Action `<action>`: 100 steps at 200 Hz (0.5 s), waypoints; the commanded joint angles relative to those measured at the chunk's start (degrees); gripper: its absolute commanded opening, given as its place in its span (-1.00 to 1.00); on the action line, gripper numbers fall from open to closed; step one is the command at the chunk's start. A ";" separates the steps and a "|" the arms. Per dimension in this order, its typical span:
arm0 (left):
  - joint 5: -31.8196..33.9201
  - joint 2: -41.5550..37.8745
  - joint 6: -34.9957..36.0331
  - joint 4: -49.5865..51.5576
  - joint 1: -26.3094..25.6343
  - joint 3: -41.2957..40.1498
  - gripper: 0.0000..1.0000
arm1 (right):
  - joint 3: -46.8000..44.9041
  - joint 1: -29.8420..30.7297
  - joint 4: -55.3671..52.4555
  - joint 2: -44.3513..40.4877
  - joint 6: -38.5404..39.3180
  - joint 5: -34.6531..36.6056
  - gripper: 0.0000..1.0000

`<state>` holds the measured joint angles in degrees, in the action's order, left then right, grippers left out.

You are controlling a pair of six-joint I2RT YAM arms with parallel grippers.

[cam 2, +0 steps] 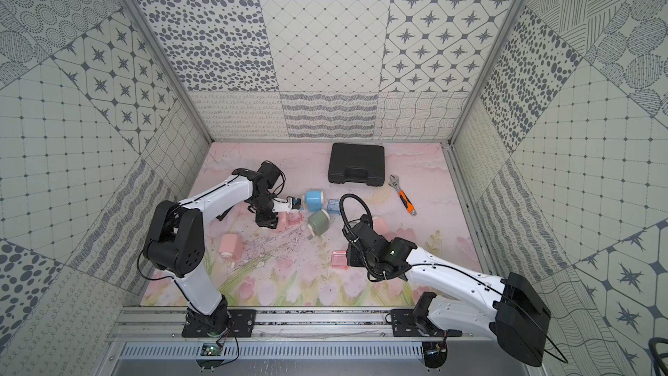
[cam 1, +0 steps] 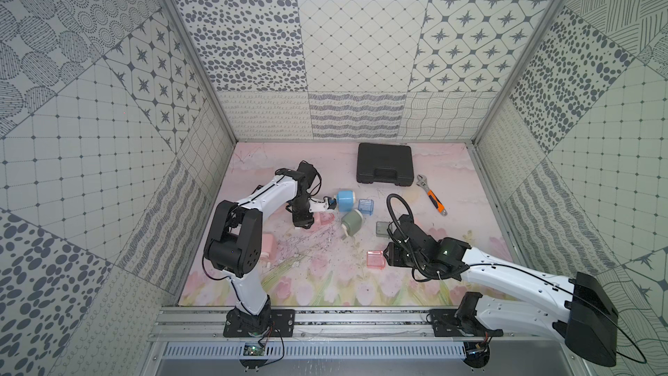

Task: Put the tray back into the pencil sharpener
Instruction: Pick up the pencil sharpener from the center of the board.

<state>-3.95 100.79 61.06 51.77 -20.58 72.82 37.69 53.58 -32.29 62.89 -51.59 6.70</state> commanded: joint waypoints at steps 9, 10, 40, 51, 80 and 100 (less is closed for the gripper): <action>-3.64 -7.36 0.47 1.49 -0.18 -2.14 -0.09 | -0.25 -0.23 1.10 -1.77 0.72 0.30 -0.01; -3.76 -7.76 0.42 1.58 -0.26 -2.23 -0.09 | -0.25 -0.23 1.09 -1.79 0.71 0.27 -0.01; -7.46 -17.80 0.64 2.94 -3.07 -6.18 -0.11 | -0.09 -0.19 1.62 -1.88 0.08 0.42 -0.02; -8.09 -20.71 0.19 3.81 -5.20 -6.87 -0.11 | -0.08 -0.17 1.78 -2.10 -0.63 0.25 -0.02; -8.78 -25.56 -6.02 1.66 -11.19 -9.01 -0.19 | -1.36 -0.17 3.09 -3.08 -3.39 0.28 -0.03; -10.11 -27.12 -12.02 2.75 -15.32 -10.12 -0.22 | -2.28 -0.14 2.96 -4.84 -4.86 1.42 -0.03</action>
<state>-8.62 77.45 58.63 52.51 -30.22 64.64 36.99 53.58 -31.18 60.40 -53.69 6.76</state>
